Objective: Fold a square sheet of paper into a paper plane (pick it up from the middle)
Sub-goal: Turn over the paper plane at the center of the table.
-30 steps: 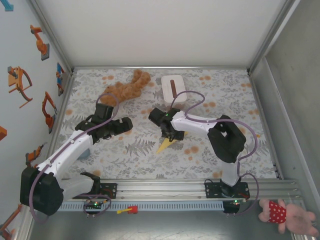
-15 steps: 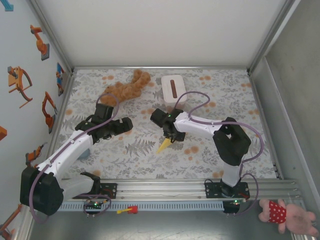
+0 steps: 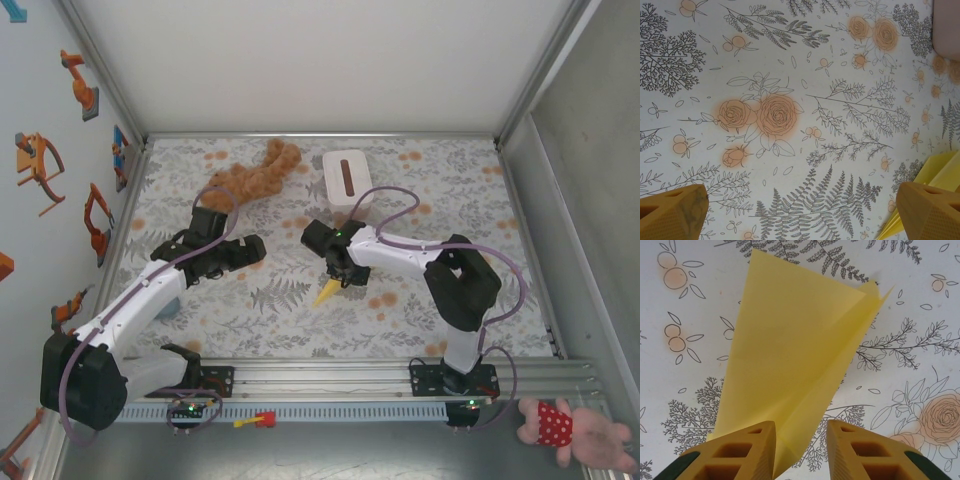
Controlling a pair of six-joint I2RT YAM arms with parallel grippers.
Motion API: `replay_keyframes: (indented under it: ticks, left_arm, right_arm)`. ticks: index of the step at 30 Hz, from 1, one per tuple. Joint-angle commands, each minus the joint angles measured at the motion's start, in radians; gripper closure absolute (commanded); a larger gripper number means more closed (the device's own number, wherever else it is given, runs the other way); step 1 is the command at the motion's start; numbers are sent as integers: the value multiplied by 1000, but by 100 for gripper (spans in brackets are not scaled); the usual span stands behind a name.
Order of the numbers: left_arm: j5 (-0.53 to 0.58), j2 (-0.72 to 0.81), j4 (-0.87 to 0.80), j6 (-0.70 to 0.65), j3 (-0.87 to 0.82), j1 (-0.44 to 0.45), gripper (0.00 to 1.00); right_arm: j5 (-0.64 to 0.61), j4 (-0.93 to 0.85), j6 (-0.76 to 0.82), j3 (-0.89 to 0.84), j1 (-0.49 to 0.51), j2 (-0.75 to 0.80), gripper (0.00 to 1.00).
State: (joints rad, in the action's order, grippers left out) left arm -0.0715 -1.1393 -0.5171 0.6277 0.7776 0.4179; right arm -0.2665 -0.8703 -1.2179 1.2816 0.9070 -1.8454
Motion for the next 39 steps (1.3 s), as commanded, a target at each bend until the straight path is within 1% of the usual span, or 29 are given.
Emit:
replay_keyframes:
  ticks: [1,3,7,12,15,17,19,24,28,32,35,37,39]
  left_arm:
    - [-12,-3,-20,-20,-2,-4,4]
    - [-13,-7,-19,-20,-2,-4,4]
    - [-16,-7,-18,-19,-1,-5,4]
    - [-25,-6,-26,-19,6,-5,4]
    - [-32,-5,-26,-16,9,-7,4]
    - [-37,-7,-23,-10,9,-7,4]
    - [-42,-7,-16,3,6,-10,4]
    - [-48,5,1,44,-4,-23,4]
    - [-53,20,31,85,-18,-26,4]
    - [-85,30,88,123,-43,-26,4]
    - [-123,20,133,148,-63,-24,2]
    - [-155,8,164,165,-77,-19,0]
    - [-178,-11,193,186,-87,-7,2]
  right_arm:
    - [-15,-4,-42,-19,7,-8,70]
    - [-17,-2,-43,-23,7,-8,72]
    - [-23,0,-42,-31,8,-3,79]
    - [-75,15,-23,-30,8,39,88]
    - [-115,18,31,-11,2,72,99]
    - [-131,30,84,0,-3,95,100]
    - [-117,79,162,1,-8,128,100]
    - [-15,288,322,-48,-21,216,100]
    - [116,488,392,-120,-41,261,100]
    - [272,701,392,-234,-77,281,100]
    - [367,847,369,-321,-105,259,100]
    - [416,914,346,-366,-124,235,100]
    - [469,1004,320,-420,-147,217,100]
